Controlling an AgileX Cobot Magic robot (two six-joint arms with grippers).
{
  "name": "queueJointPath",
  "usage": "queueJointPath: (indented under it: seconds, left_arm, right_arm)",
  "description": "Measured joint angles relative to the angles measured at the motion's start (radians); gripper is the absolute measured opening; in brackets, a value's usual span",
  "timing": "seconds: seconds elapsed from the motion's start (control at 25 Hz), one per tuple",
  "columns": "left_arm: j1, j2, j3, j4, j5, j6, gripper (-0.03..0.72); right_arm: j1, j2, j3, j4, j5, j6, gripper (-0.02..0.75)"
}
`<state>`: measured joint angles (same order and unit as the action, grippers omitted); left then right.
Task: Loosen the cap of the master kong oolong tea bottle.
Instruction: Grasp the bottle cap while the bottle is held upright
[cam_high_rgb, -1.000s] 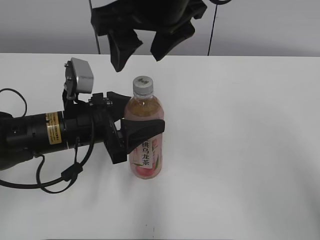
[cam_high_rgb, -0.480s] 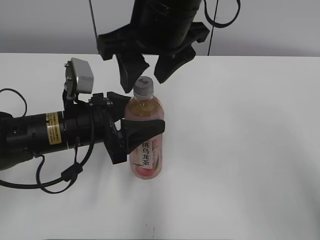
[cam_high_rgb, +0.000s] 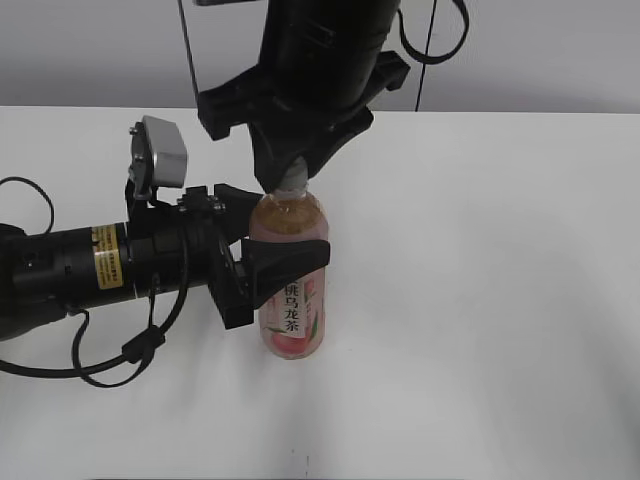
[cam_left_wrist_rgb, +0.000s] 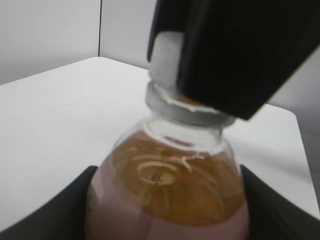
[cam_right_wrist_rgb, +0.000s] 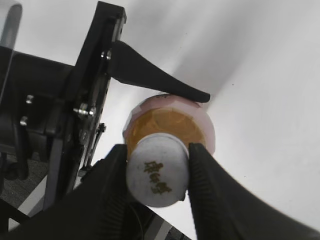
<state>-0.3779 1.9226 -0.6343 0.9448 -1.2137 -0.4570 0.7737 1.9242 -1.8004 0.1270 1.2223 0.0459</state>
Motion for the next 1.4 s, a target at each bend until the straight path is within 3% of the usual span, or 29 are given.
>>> queueJointPath:
  seconds: [0.28,0.8,1.4]
  left_arm:
    - [0.0,0.0,0.0,0.0,0.0,0.0,0.461]
    - [0.0,0.0,0.0,0.007,-0.002,0.004,0.461]
    - [0.0,0.0,0.0,0.008,-0.002,0.004,0.461]
  right_arm:
    - [0.0,0.0,0.0,0.0,0.0,-0.314,0.28]
    - [0.0,0.0,0.0,0.001,0.001,-1.379,0.28]
    - [0.0,-0.003,0.0,-0.002,0.0,-2.275,0.28]
